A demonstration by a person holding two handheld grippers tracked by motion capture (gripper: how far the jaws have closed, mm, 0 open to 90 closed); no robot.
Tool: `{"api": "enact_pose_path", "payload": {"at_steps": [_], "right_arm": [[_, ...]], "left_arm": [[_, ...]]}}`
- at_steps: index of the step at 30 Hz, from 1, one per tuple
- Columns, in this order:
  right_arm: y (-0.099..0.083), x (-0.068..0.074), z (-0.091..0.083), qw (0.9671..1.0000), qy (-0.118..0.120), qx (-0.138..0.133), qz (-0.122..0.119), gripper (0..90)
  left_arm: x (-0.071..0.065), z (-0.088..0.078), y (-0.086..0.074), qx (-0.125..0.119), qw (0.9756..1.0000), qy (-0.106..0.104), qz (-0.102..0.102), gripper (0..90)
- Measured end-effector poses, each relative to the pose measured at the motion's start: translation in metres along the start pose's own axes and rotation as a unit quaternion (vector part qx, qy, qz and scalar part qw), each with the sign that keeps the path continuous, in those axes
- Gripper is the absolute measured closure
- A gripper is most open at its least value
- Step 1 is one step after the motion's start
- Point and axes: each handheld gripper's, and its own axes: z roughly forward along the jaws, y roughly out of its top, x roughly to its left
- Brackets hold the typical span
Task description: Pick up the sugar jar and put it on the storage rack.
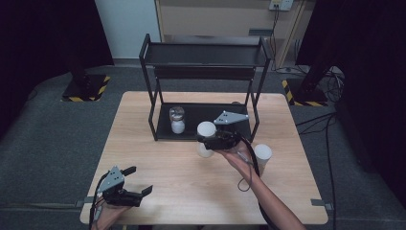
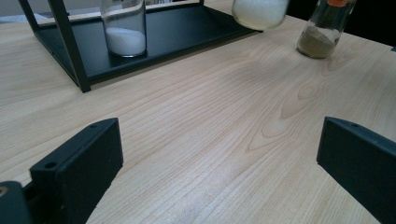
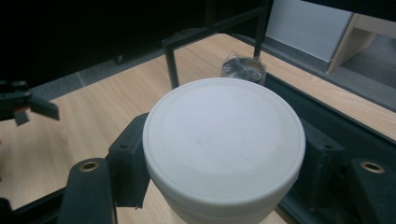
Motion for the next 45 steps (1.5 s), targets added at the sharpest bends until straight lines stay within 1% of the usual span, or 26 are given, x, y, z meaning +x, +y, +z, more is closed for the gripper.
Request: {"api": "enact_pose_path", "payload": {"at_steps": [3,7,11,17,20,23,26,29,31,39,42,45], "right_arm": [[0.005,-0.004,0.005,0.9999,-0.01,0.001,0.008,32.8],[0.013,-0.008,0.013,0.9996,-0.026,0.004,0.011,32.8],[0.019,-0.013,0.02,0.999,-0.041,0.003,0.019,32.8],[0.028,-0.02,0.035,0.9972,-0.069,0.007,0.029,32.9],[0.031,-0.025,0.042,0.9961,-0.079,0.007,0.038,32.9],[0.033,-0.029,0.049,0.9953,-0.087,0.007,0.042,32.9],[0.034,-0.03,0.055,0.9945,-0.096,0.008,0.041,32.9],[0.035,-0.032,0.062,0.9934,-0.103,0.012,0.048,32.9],[0.035,-0.034,0.067,0.9927,-0.109,0.013,0.049,32.9],[0.027,-0.039,0.082,0.9904,-0.122,0.015,0.062,32.9],[0.024,-0.038,0.087,0.9896,-0.13,0.018,0.058,32.9],[0.02,-0.04,0.091,0.9893,-0.131,0.02,0.06,32.9]], "left_arm": [[0.0,0.0,0.0,0.0,1.0,0.0,0.001,0.0],[0.0,0.0,0.0,0.0,1.0,0.0,0.001,0.0],[0.0,0.0,0.0,0.0,1.0,-0.001,0.0,0.0],[0.0,0.0,0.0,0.0,1.0,0.0,0.0,0.0],[0.001,0.0,0.0,-0.001,1.0,-0.001,0.0,0.0],[0.001,0.0,-0.001,-0.002,1.0,-0.001,-0.001,0.0],[0.001,0.0,-0.001,-0.001,1.0,-0.002,-0.001,0.0],[0.001,0.0,-0.001,-0.002,1.0,-0.001,-0.002,0.0],[0.001,0.0,-0.001,-0.002,1.0,-0.001,-0.002,0.0],[0.002,0.0,-0.001,-0.003,1.0,-0.002,-0.003,0.0],[0.002,0.0,-0.001,-0.003,1.0,-0.003,-0.003,0.0],[0.002,0.0,-0.001,-0.003,1.0,-0.003,-0.002,0.0]]}}
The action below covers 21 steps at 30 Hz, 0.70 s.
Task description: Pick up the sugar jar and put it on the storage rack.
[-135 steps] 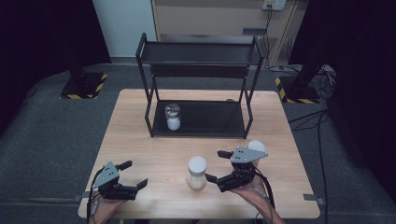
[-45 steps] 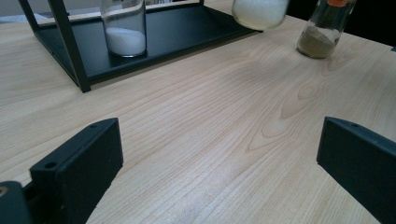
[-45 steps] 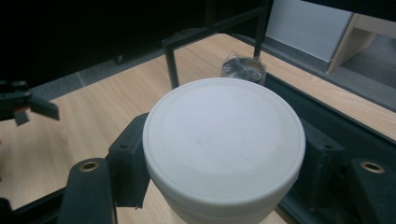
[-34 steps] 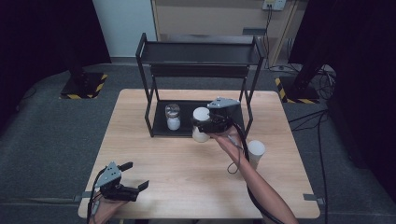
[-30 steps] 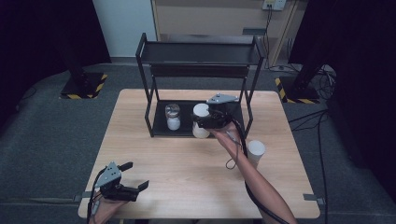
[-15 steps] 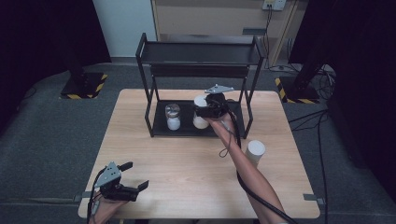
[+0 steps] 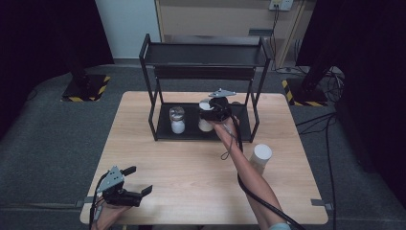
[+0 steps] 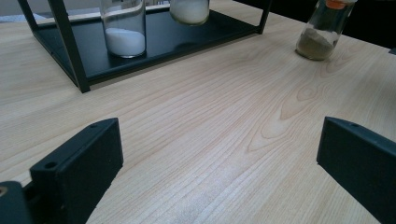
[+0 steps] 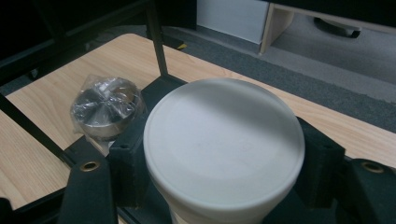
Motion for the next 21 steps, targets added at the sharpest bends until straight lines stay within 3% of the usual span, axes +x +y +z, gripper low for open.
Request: {"api": "enact_pose_path", "payload": {"at_steps": [21], "right_arm": [[-0.013,-0.001,0.019,0.9999,-0.001,0.012,0.011,32.9]], "left_arm": [[0.001,0.0,-0.001,-0.002,1.0,0.0,-0.002,0.0]]}}
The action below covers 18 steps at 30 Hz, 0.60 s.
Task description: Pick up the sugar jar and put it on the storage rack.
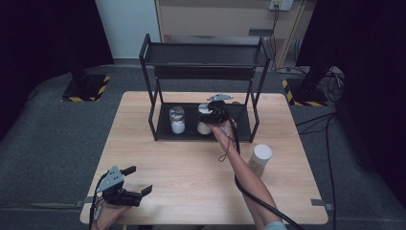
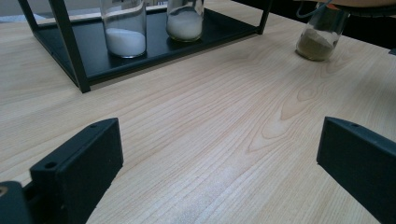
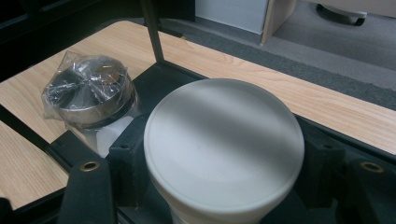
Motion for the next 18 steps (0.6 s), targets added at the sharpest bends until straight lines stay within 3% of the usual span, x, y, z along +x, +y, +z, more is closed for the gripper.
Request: {"api": "enact_pose_path", "payload": {"at_steps": [6,11,18], "right_arm": [[-0.001,0.001,0.001,1.0,0.002,-0.002,-0.006,32.4],[-0.004,0.001,-0.001,0.9999,0.004,-0.013,0.006,30.1],[0.006,0.0,-0.013,0.9996,0.011,-0.025,0.005,12.8]], "left_arm": [[0.0,0.0,0.0,0.001,1.0,0.0,0.001,0.0],[-0.001,0.0,0.001,0.001,1.0,0.001,0.002,0.0],[-0.001,0.0,0.001,0.001,1.0,0.001,0.003,0.0]]}}
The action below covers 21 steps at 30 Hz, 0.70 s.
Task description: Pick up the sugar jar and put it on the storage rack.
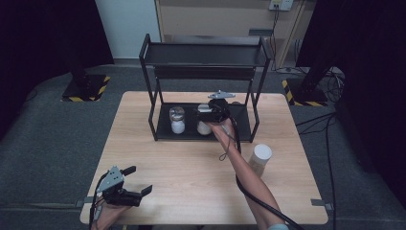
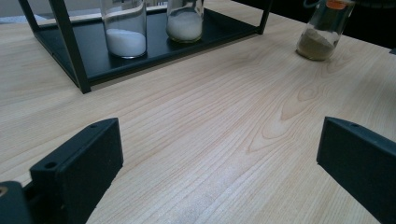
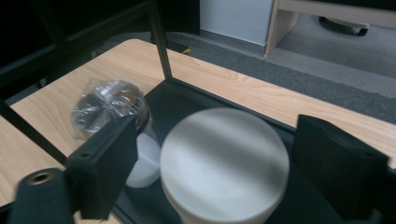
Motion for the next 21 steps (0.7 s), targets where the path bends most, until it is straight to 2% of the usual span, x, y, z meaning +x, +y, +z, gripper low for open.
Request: {"api": "enact_pose_path", "payload": {"at_steps": [3,11,19,21], "right_arm": [[0.008,0.003,-0.011,0.9999,0.002,-0.003,-0.014,10.3],[0.021,0.004,-0.05,0.9982,0.036,-0.022,-0.044,10.0],[0.024,0.001,-0.094,0.9954,0.065,-0.037,-0.061,10.0],[0.023,0.0,-0.101,0.9949,0.068,-0.039,-0.064,10.0]], "left_arm": [[0.0,0.0,0.0,0.0,1.0,-0.001,0.001,0.0],[0.001,0.0,-0.001,-0.003,1.0,-0.002,-0.003,0.0],[0.0,0.0,0.0,-0.002,1.0,-0.001,-0.002,0.0],[0.0,0.0,0.0,-0.001,1.0,-0.001,-0.002,0.0]]}}
